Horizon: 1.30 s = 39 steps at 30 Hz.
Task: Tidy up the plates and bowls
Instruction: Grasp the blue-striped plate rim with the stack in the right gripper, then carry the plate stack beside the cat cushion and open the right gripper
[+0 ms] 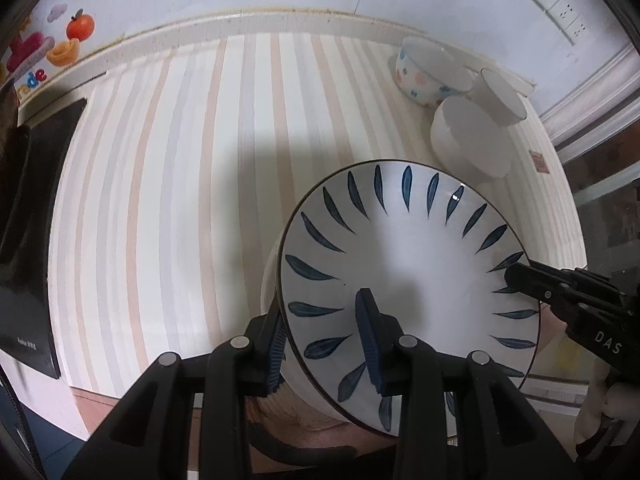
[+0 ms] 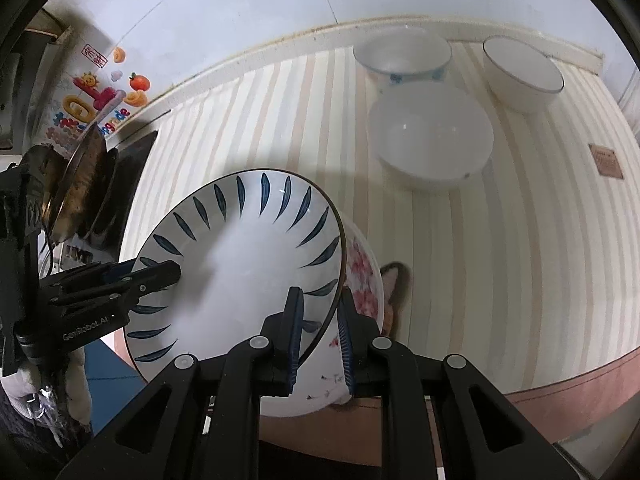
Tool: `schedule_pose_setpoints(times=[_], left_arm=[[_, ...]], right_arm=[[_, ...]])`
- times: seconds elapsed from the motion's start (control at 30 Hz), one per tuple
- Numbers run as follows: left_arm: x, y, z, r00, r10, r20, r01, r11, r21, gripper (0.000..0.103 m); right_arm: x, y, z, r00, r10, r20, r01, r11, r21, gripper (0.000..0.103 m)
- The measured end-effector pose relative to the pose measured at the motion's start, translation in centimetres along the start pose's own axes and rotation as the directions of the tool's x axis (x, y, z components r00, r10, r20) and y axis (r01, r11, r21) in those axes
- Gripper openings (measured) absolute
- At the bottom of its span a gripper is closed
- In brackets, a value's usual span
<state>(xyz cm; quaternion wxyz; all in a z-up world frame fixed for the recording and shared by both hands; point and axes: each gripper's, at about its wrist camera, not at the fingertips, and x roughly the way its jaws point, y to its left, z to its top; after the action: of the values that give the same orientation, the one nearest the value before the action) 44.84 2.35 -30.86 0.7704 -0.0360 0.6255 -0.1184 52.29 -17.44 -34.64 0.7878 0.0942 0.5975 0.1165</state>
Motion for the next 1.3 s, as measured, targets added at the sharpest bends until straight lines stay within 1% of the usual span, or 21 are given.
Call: schedule_pose_setpoints(times=[0.5,0.87,1.03,1.1,1.2,1.3], left_arm=[[3.0,-0.5,-1.5,0.998,0.035,-0.052,-0.036,0.999,-0.029,0.031],[4.7,-1.4,-1.2,0.995,0.086,-0.059,-0.089,0.995,-0.046,0.031],[4.9,-1.5,-1.0,0.994,0.094,-0.061,-0.099,0.990,-0.096,0.031],[4.9,-1.1,-1.3,0.993,0.094,-0.065,-0.101,0.988,-0.113,0.031],[4.9,-0.7,-1.3,0.994,0.087,-0.068,-0.097,0.983,-0.154,0.031],[4.6,-0.5,-1.6,0.993,0.094,-0.068,-0.105,0.979,-0.176,0.031]], right_arm=[[3.2,-0.9,-2.2,0.999,0.001,-0.047,-0.001,1.000,-0.015,0.019],[5.0,-0.9,-2.1,0.999,-0.015,-0.051,0.013,0.999,-0.044,0.019],[5.1,-1.3,-2.0,0.998,-0.004,-0.055,0.002,1.000,-0.029,0.019],[5.2,-1.3,-1.8,0.998,-0.002,-0.062,0.001,1.000,-0.021,0.021],[5.2,-1.4,-1.7,0.998,0.003,-0.067,-0.004,1.000,-0.005,0.022],[5.2,-1.7,-1.7,0.997,0.017,-0.076,-0.016,1.000,0.008,0.022]])
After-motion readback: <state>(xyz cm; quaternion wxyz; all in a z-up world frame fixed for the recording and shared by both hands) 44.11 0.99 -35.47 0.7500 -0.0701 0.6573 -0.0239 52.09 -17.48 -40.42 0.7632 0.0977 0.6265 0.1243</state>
